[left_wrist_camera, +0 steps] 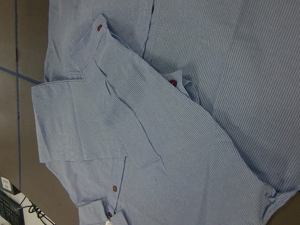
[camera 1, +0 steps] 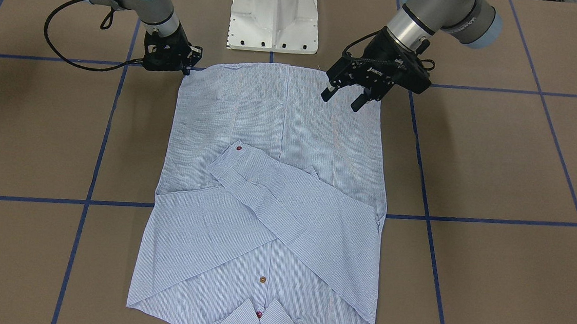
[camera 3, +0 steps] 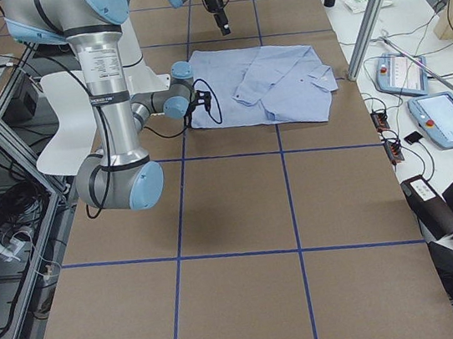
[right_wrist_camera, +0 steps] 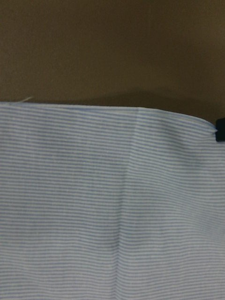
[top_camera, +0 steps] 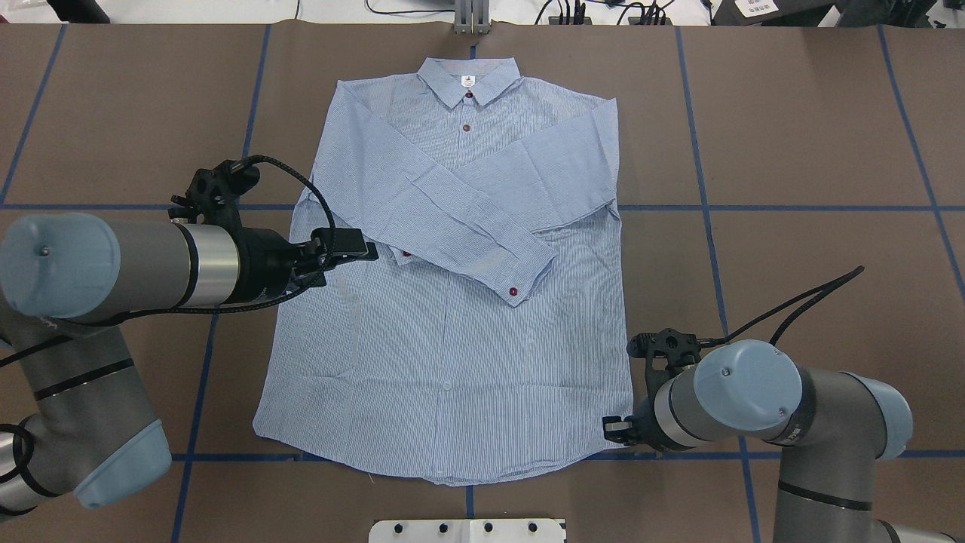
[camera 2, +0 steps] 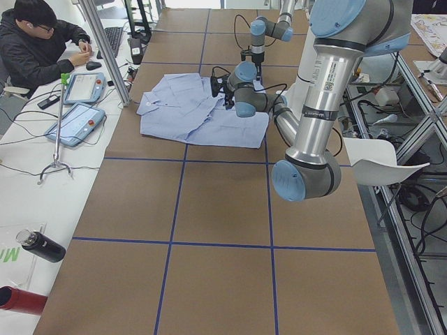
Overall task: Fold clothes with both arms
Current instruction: 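Position the right gripper at the hem corner nearest it while the left gripper holds still, then lower the left gripper to the other hem corner nearest the robot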
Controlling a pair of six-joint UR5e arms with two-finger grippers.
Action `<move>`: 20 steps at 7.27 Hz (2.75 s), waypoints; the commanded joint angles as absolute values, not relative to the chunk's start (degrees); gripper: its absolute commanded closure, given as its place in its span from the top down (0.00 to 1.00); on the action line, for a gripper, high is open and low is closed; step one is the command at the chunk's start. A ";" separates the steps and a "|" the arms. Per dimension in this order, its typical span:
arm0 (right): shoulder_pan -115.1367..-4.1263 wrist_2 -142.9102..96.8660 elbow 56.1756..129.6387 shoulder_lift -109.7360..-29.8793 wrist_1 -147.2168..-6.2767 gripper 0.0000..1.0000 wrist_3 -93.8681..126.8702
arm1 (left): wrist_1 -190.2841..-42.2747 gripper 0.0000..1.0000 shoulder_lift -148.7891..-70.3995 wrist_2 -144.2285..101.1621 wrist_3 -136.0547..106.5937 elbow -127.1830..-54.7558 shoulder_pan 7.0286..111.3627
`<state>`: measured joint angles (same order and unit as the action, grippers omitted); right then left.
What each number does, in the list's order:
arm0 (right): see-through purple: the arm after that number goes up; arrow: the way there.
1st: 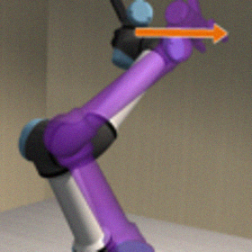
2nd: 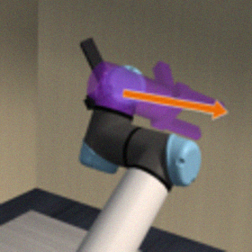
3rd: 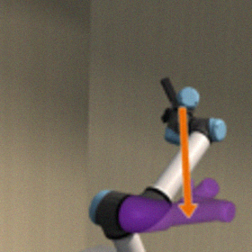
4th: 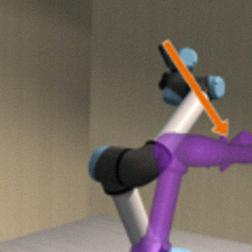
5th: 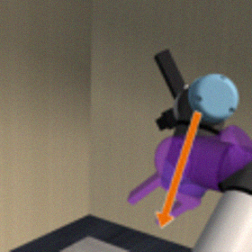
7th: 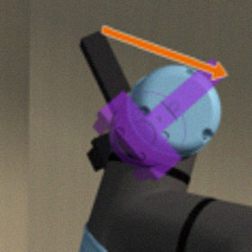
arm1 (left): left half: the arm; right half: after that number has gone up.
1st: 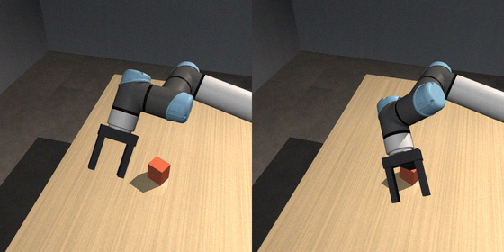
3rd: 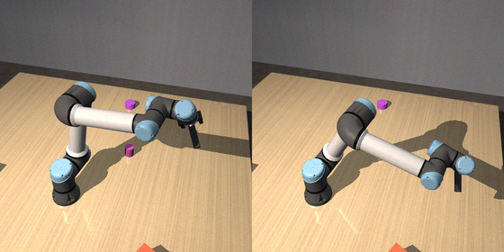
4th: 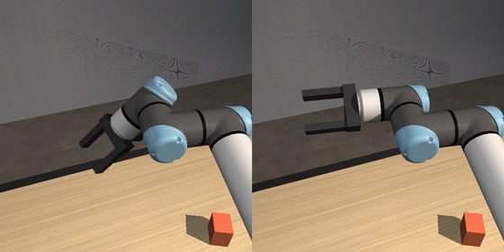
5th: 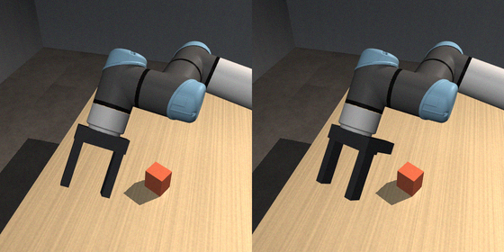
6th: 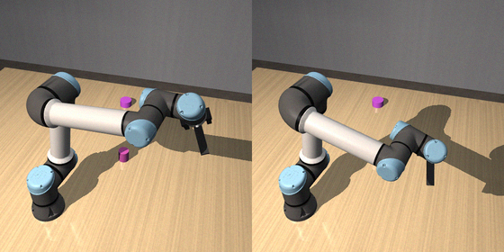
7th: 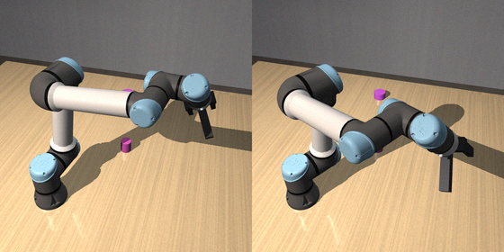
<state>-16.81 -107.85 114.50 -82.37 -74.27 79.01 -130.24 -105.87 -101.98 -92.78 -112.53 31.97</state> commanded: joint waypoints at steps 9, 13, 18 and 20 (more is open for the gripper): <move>-17.84 -109.86 116.54 -82.00 -73.74 0.00 79.19 | -113.29 0.94 -91.84 -94.13 -99.40 -118.74 15.65; -17.93 -110.04 116.54 -82.09 -73.74 0.00 79.19 | -112.77 0.90 -91.93 -93.78 -99.32 -115.93 14.86; -17.93 -110.13 116.54 -82.00 -73.74 0.00 79.19 | -111.53 0.77 -92.02 -93.69 -99.40 -115.40 14.50; -17.93 -110.04 116.54 -82.09 -73.74 0.00 79.19 | -111.01 0.75 -92.02 -93.69 -99.40 -115.40 14.50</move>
<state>-17.93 -110.06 116.56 -82.05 -73.74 79.19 -111.42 -92.04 -93.69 -99.36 -115.40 14.51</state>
